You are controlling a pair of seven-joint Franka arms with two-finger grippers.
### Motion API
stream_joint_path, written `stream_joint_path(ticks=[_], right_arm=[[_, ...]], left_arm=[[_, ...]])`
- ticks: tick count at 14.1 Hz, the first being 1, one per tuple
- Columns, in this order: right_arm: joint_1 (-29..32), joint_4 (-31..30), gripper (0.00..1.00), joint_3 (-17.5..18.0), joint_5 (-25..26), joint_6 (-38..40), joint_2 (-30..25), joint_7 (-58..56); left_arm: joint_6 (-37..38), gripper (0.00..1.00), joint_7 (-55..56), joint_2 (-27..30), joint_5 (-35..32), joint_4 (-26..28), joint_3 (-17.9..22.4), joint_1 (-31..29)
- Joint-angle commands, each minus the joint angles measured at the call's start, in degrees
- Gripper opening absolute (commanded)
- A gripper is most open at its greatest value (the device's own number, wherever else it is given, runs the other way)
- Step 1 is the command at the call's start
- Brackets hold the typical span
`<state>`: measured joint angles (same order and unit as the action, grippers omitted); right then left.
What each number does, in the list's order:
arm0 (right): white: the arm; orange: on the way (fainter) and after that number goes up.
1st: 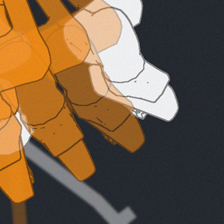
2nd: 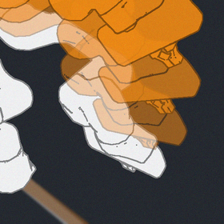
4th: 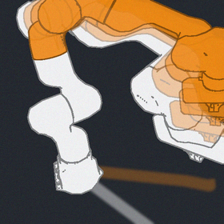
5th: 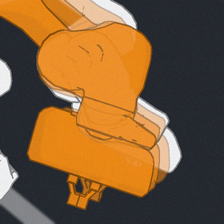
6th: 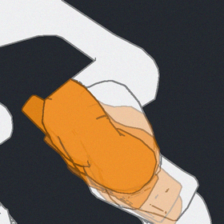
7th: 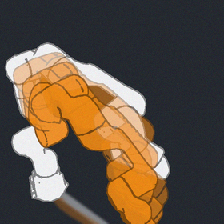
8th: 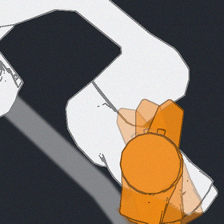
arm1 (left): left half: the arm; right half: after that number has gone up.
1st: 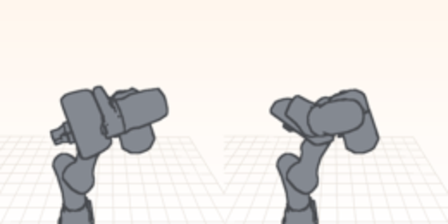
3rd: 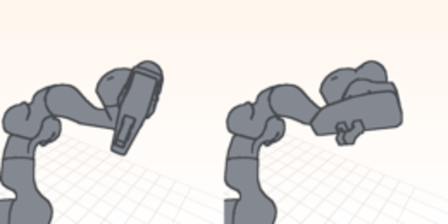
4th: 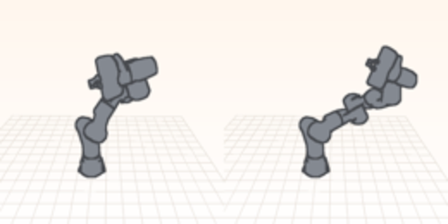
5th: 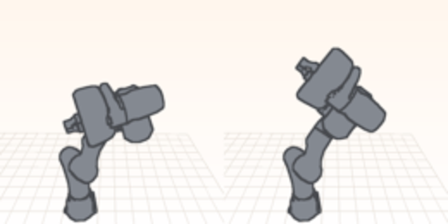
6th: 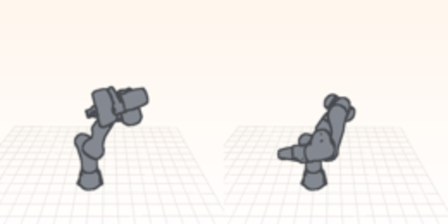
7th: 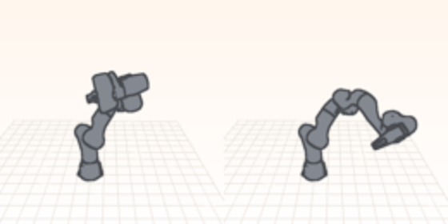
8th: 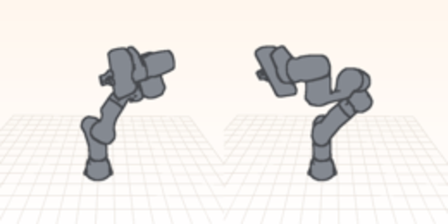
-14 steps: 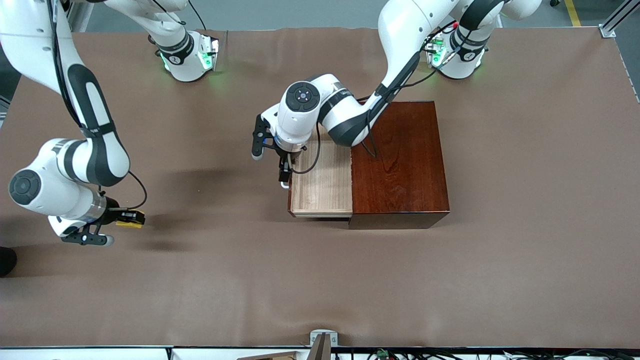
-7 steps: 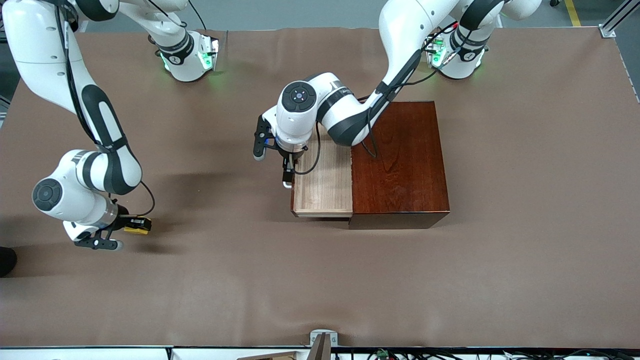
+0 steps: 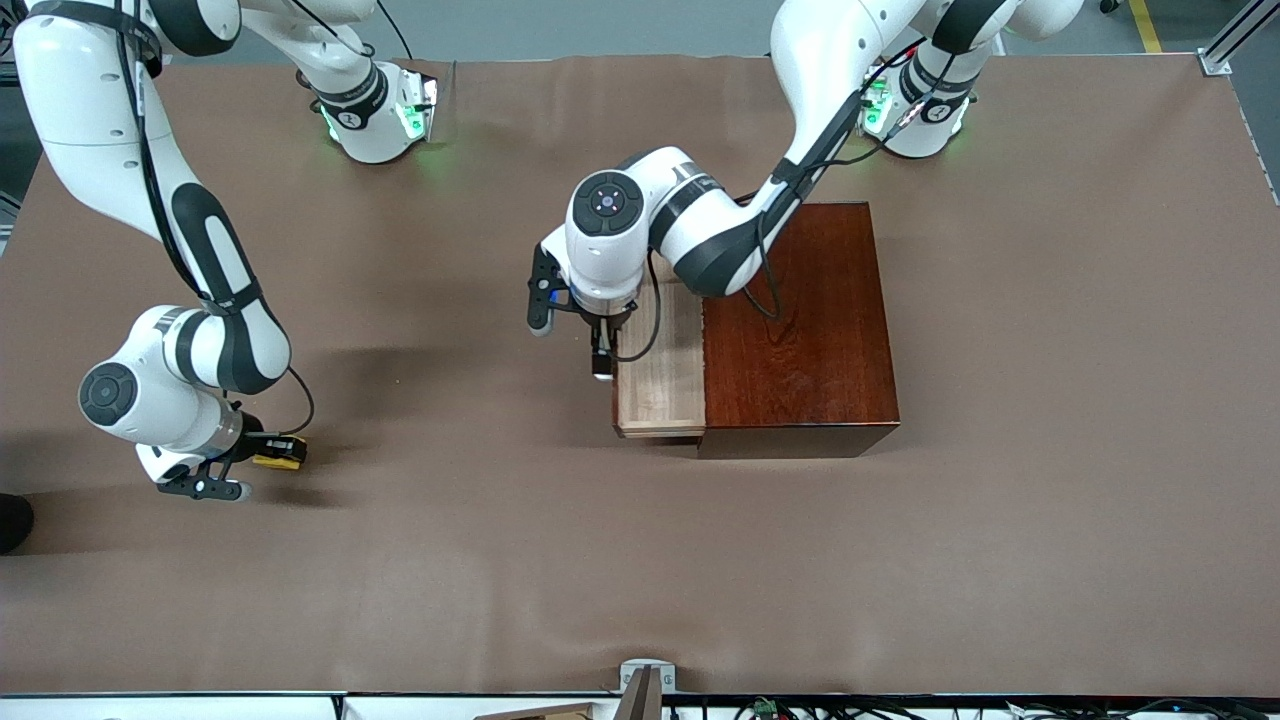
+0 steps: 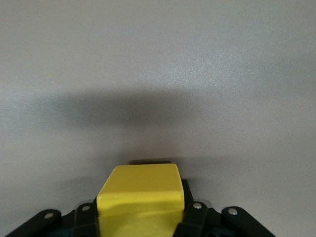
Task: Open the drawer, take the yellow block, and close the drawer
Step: 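Push the drawer shut with the left gripper while the right gripper carries the block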
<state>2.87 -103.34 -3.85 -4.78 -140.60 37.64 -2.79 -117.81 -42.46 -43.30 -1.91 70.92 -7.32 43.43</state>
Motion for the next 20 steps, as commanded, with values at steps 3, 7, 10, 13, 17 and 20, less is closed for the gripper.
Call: stream_joint_path(ticks=[3, 7, 10, 13, 17, 20], right_arm=[[0.91, 0.24, 0.95, 0.68, 1.0, -0.29, 0.68, 0.68], [0.65, 0.33, 1.0, 0.68, 1.0, 0.06, 0.33, 0.59], [0.21, 0.42, 1.0, 0.6, 1.0, 1.29, -0.63, 0.68], [0.38, 0.33, 1.0, 0.6, 1.0, 5.32, -3.88, 0.59], [0.38, 0.42, 1.0, 0.42, 1.09, 10.77, -8.53, 0.5], [0.38, 0.42, 1.0, 0.51, 2.22, 16.3, -13.19, 0.5]], left_arm=[[3.64, 1.0, -0.25, 2.25, -1.79, 0.97, 2.13, -0.1], [6.8, 1.0, 0.01, 2.34, -3.89, 0.97, 2.13, -0.19], [10.13, 1.0, 0.01, 2.52, -4.77, 0.97, 3.7, 0.16], [13.48, 1.0, 0.01, 3.31, -8.53, 0.97, 4.15, 0.07], [17.87, 1.0, 0.01, 3.57, -10.92, 1.06, 4.15, 0.07], [19.98, 1.0, 0.01, 3.4, -12.68, 1.23, 4.15, 0.07]])
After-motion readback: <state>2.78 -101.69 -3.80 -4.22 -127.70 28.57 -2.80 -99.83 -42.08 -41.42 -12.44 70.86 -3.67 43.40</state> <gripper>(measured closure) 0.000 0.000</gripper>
